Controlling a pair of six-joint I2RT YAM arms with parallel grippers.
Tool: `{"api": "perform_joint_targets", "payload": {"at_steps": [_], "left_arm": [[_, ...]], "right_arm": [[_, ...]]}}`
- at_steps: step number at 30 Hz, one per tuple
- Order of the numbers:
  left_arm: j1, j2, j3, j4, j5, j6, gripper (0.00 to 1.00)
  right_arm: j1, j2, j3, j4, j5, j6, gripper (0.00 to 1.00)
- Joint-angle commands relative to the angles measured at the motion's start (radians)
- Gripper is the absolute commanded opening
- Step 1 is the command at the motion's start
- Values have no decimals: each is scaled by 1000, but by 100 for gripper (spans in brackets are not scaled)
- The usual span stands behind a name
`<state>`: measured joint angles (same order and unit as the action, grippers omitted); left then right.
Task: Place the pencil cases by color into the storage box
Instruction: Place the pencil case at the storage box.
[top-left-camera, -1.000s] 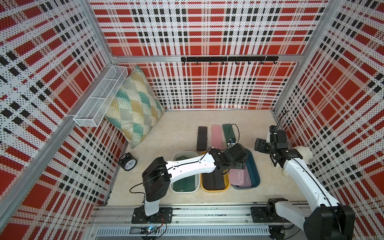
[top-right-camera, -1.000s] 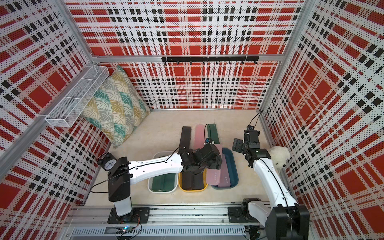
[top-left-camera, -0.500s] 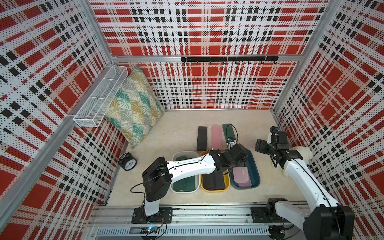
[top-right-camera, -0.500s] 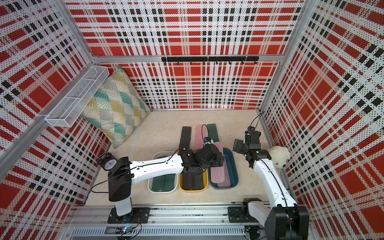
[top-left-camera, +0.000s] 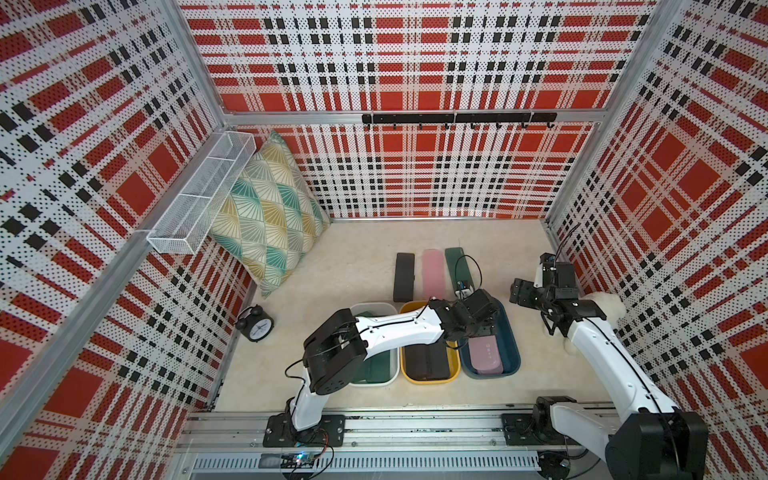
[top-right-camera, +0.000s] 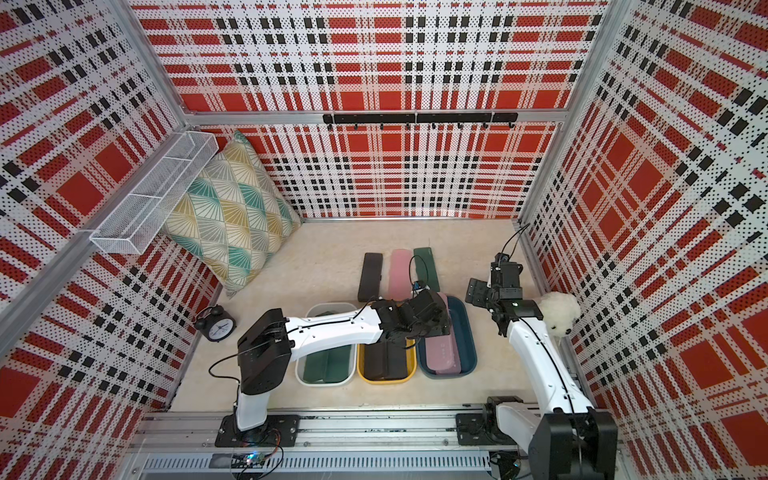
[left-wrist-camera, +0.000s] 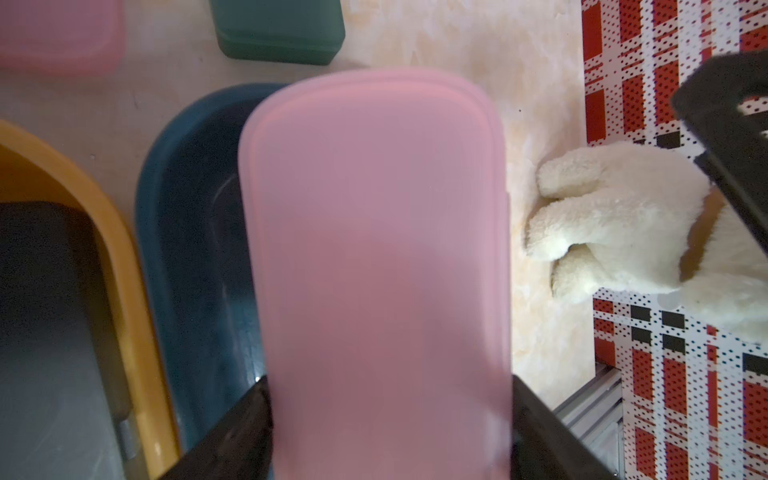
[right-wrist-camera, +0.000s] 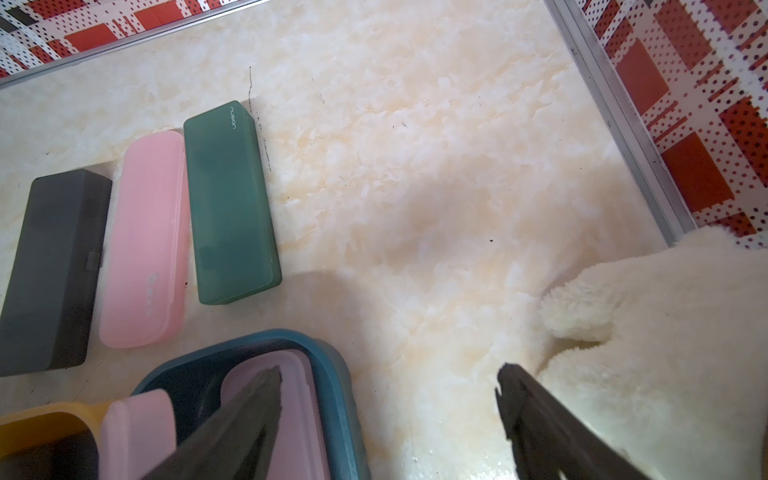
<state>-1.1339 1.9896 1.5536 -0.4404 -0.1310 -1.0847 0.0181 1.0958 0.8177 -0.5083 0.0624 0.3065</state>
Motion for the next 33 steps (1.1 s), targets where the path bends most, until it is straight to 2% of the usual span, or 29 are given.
{"api": "perform_joint_targets", "payload": {"at_steps": [1,33], "left_arm": [[8,17,31,-4,-2,-11,62],[8,161,127,-90,4,-34,63]], "right_arm": [[-12,-2,-8,24,-17,-8,87],[-32,-2,-20,49,-72,-11,87]]}}
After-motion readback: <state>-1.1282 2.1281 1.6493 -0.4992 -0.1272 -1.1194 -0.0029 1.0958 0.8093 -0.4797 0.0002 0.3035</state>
